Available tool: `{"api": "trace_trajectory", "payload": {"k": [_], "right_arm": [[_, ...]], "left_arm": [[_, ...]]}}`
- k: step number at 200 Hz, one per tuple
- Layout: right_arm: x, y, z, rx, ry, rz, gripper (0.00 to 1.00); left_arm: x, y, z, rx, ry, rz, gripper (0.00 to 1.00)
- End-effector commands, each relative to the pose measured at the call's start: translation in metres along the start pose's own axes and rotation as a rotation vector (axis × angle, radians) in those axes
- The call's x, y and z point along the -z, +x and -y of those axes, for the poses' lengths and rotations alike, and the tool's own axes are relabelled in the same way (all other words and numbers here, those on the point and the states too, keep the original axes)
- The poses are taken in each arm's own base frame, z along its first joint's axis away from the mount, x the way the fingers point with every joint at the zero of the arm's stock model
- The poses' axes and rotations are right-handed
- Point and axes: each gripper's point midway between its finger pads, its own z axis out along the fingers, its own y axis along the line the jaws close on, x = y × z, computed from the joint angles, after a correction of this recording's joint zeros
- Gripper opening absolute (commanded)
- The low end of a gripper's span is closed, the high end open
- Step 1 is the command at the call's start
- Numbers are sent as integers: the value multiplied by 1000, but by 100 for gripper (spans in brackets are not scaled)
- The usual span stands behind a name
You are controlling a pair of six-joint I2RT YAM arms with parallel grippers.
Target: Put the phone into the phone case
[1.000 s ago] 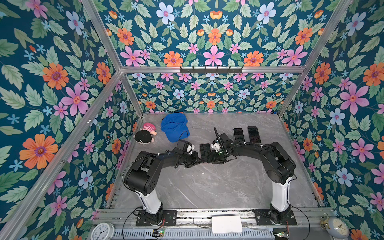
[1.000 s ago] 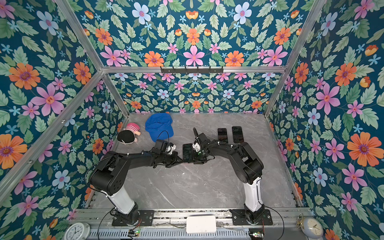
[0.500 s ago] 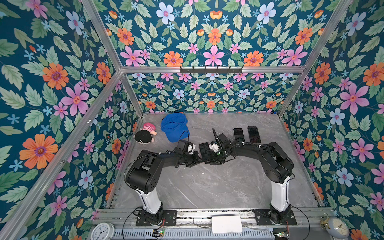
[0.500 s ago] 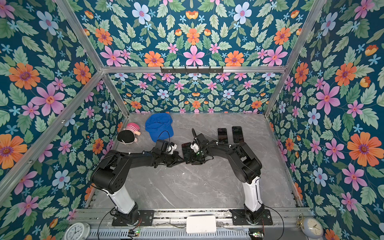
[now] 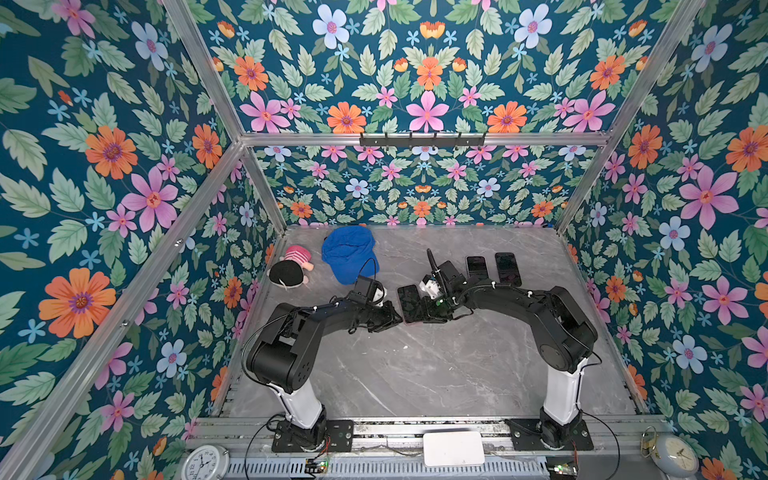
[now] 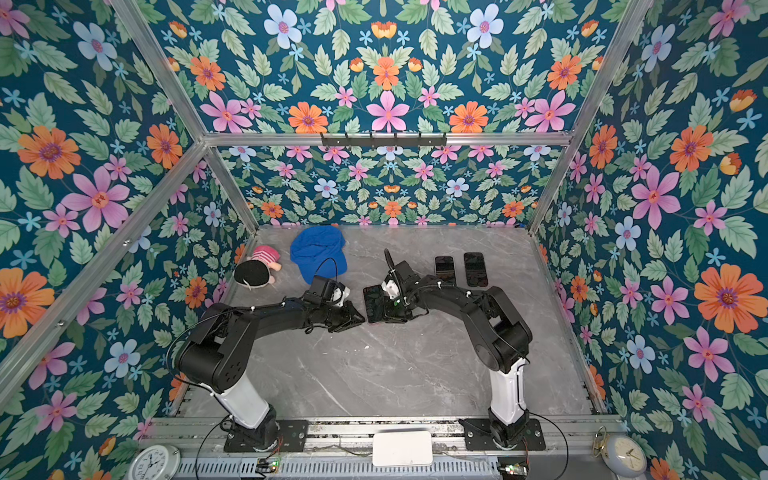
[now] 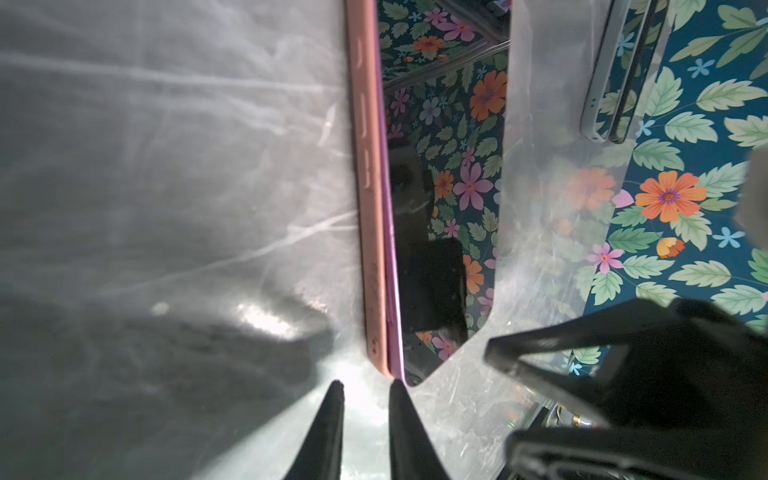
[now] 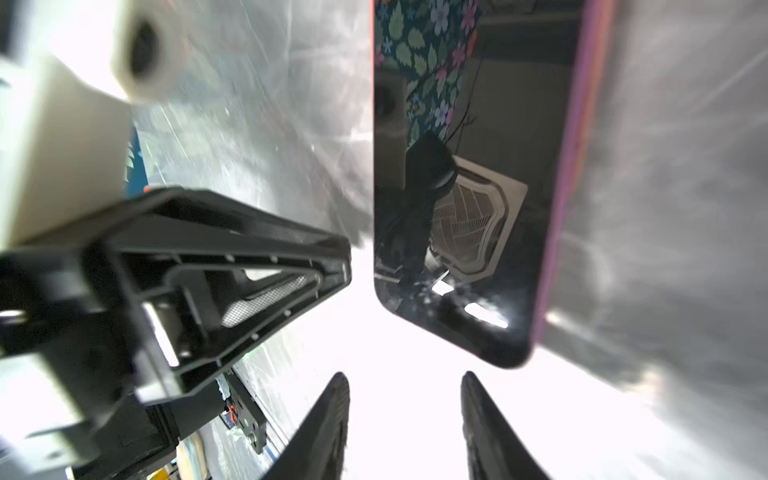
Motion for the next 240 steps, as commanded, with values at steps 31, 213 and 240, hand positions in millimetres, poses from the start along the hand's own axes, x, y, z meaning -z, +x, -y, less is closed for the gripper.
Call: {"api": "trace_trajectory", "payload": {"k": [31, 213, 240], "right_arm": [[1, -14, 19, -4, 23, 6, 45], [-20, -1, -8, -6, -93, -53, 31], [-19, 5, -9, -12, -93, -54, 30]], "left_arm": [[-1, -6, 13, -18, 62, 9, 28], [-14, 2, 48, -52, 197, -29, 22], [-10, 8, 53, -52, 206, -27, 22]]}}
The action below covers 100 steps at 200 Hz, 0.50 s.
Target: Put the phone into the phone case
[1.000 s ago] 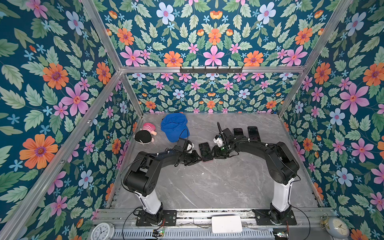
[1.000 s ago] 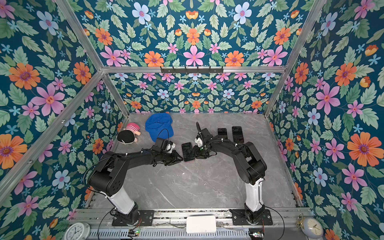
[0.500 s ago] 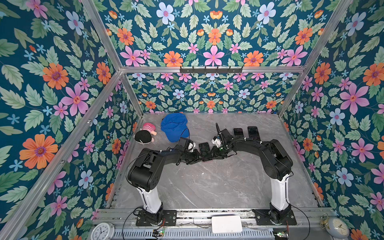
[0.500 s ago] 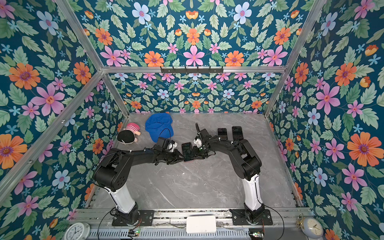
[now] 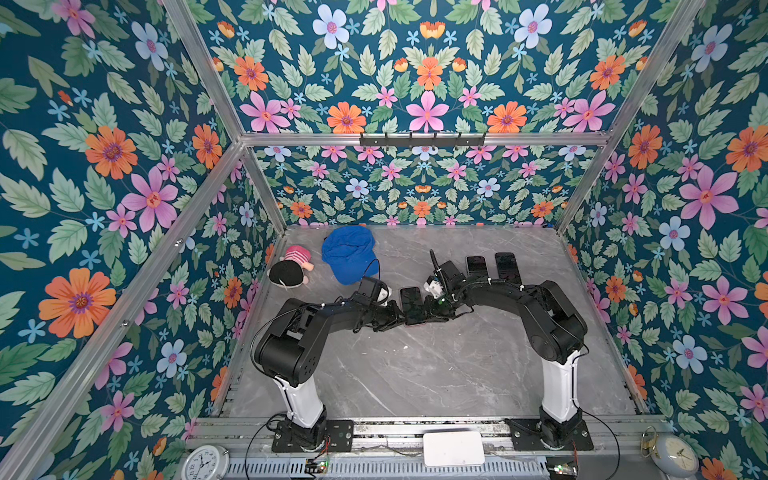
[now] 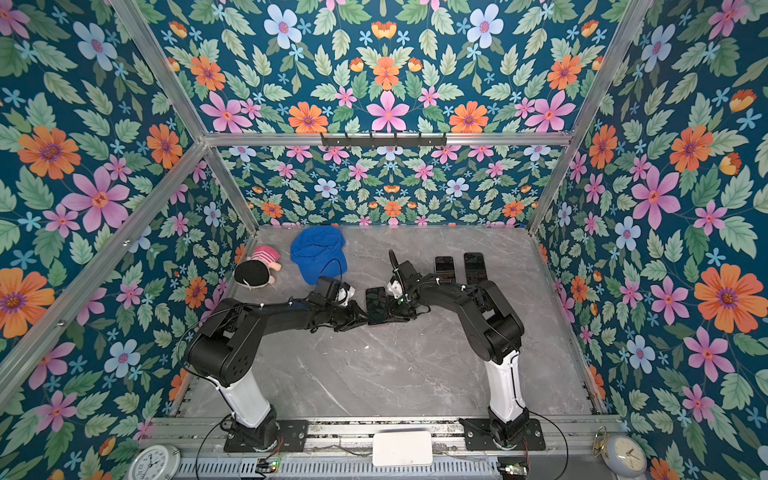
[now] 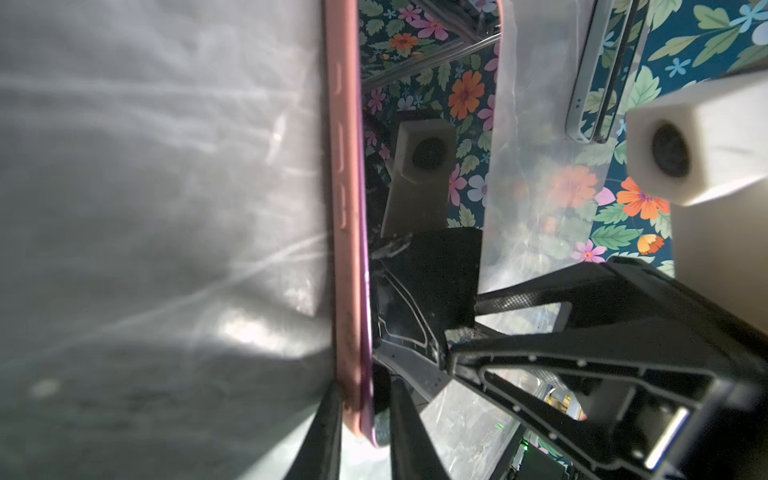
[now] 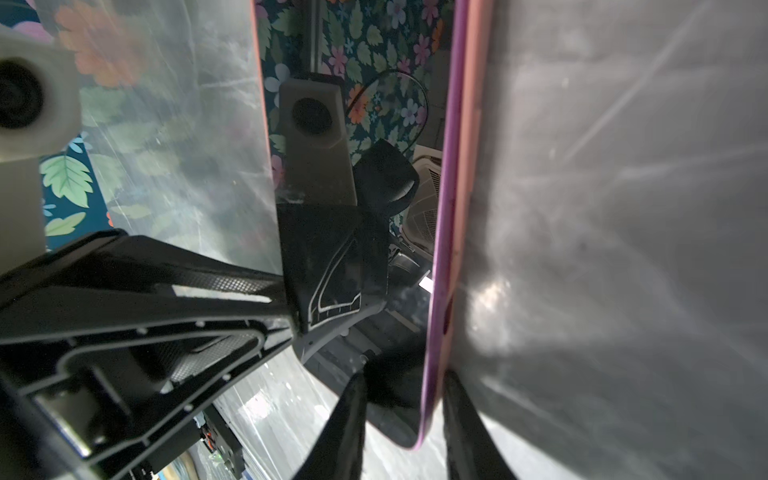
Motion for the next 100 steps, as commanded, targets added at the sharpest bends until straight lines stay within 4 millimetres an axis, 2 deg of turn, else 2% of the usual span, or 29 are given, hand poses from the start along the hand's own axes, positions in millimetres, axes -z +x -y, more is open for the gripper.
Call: {"api": "trace_trajectory", "payload": {"k": [1, 30, 40, 64, 100], "right_arm": [[1, 5, -29, 34, -117, -15, 31], [3, 14, -29, 34, -109, -21, 32], [8, 15, -26, 46, -87, -16, 38], [23, 17, -12, 152, 30, 8, 60], [39, 18, 2, 412, 155, 35, 71]], "left_arm": [[4, 4, 37, -59, 147, -17, 22], [9, 9, 35, -55, 143, -13, 22], [10, 11, 32, -54, 136, -13, 22], [9, 12, 27, -53, 131, -19, 22], [15, 2, 20, -47, 138, -7, 25]]}}
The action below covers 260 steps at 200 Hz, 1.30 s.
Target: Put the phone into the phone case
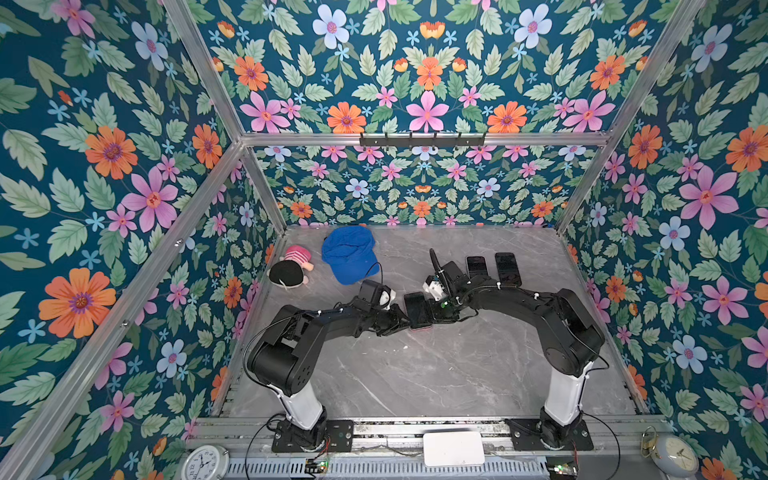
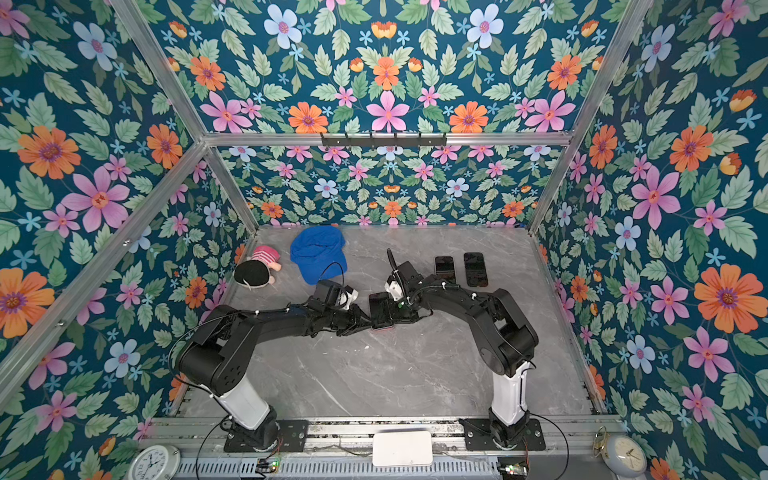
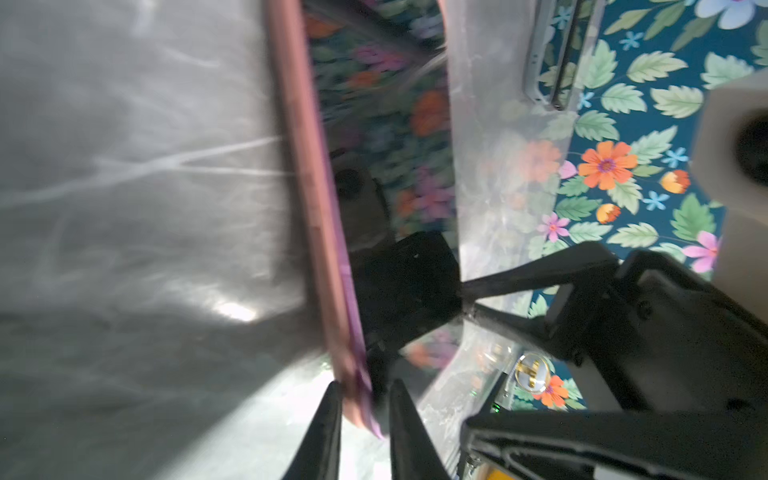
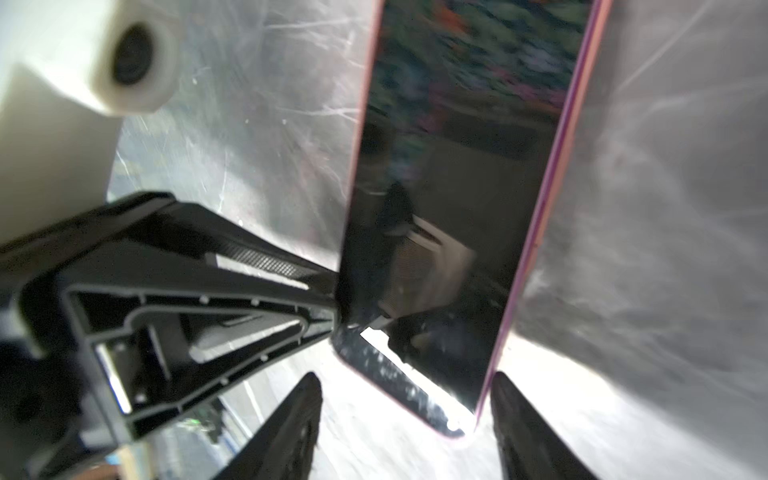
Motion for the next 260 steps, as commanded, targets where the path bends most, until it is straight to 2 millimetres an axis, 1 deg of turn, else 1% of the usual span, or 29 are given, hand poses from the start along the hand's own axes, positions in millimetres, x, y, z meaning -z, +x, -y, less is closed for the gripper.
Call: {"api": "trace_trajectory", "payload": {"k": [1, 12, 29, 43, 72, 82, 101, 146, 185, 260], "right_arm": [[6, 8, 16, 202, 99, -15, 71], [6, 9, 17, 241, 105, -22, 72], [5, 11, 11, 299, 93, -25, 73], [3, 12, 11, 350, 112, -29, 75], [-7, 21, 13, 431, 137, -58, 77], [-13, 25, 13, 444, 137, -79, 77], [-20, 26, 17, 438, 146, -95, 76], [-28, 19, 19, 440, 153, -96, 75], [-31, 14, 16, 442, 142, -101, 69], [-37, 16, 10, 421, 96, -118, 57]], "left_arm": [[4, -8, 6, -36, 46, 11, 25], [6, -11, 4, -32, 50, 15, 25], [7, -13, 1, -27, 56, 12, 26], [7, -15, 0, -26, 61, 9, 27], [5, -20, 0, -29, 76, 2, 29], [4, -22, 0, -30, 81, 0, 29], [1, -25, 0, -31, 92, -5, 29], [-4, -25, -1, -29, 108, -14, 29], [-6, -25, -2, -25, 114, -17, 29], [-8, -20, -2, -16, 129, -22, 29]]}}
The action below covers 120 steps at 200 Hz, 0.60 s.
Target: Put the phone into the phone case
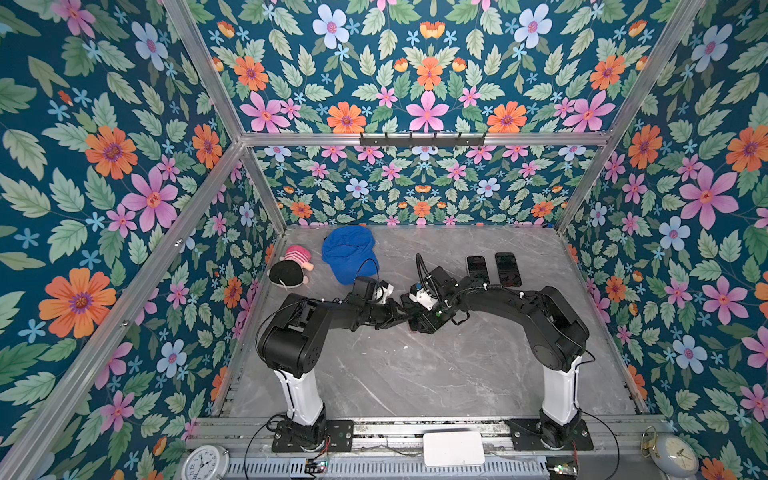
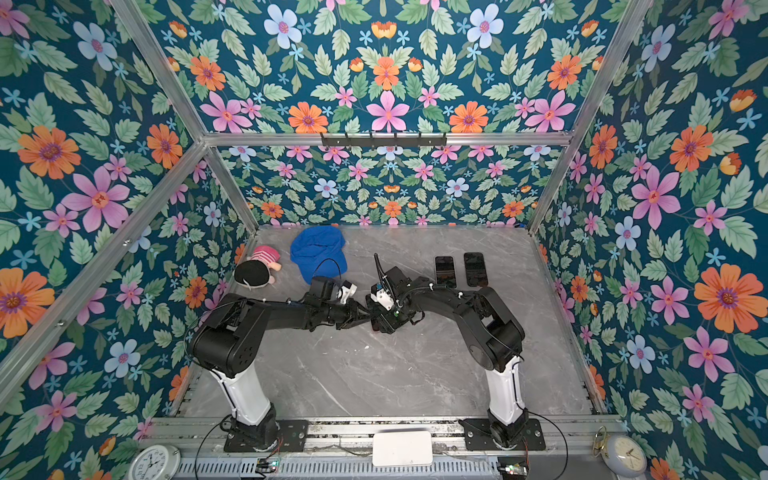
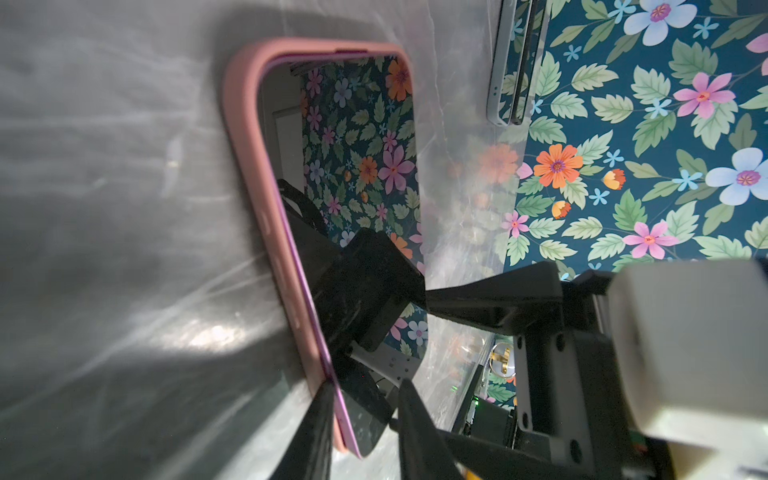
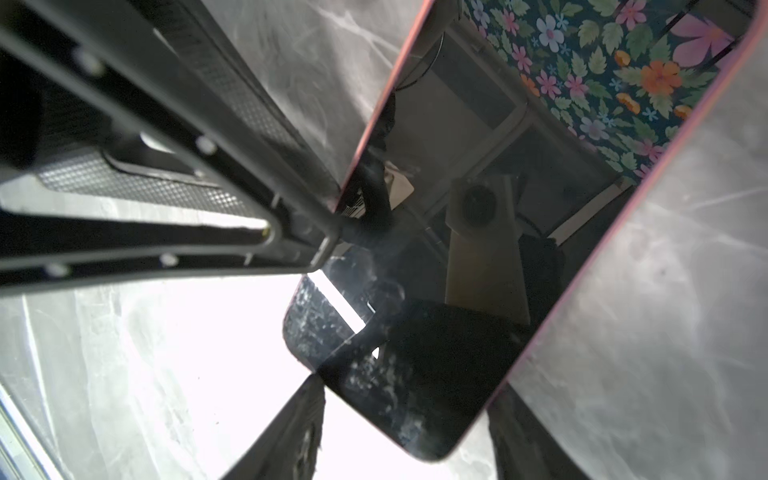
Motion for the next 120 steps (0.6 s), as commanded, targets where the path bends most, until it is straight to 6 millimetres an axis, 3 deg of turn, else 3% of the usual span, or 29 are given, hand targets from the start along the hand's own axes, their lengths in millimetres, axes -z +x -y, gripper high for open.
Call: {"api": "trace_trajectory", "payload": {"k": [1, 120], "right_arm": [[-6, 4, -9, 5, -46, -18, 57], [-1, 4, -24, -65, -116, 3, 41]], "left_arm": [[-1, 1, 5, -9, 24, -4, 29], [2, 13, -3, 0, -38, -29, 29]]}}
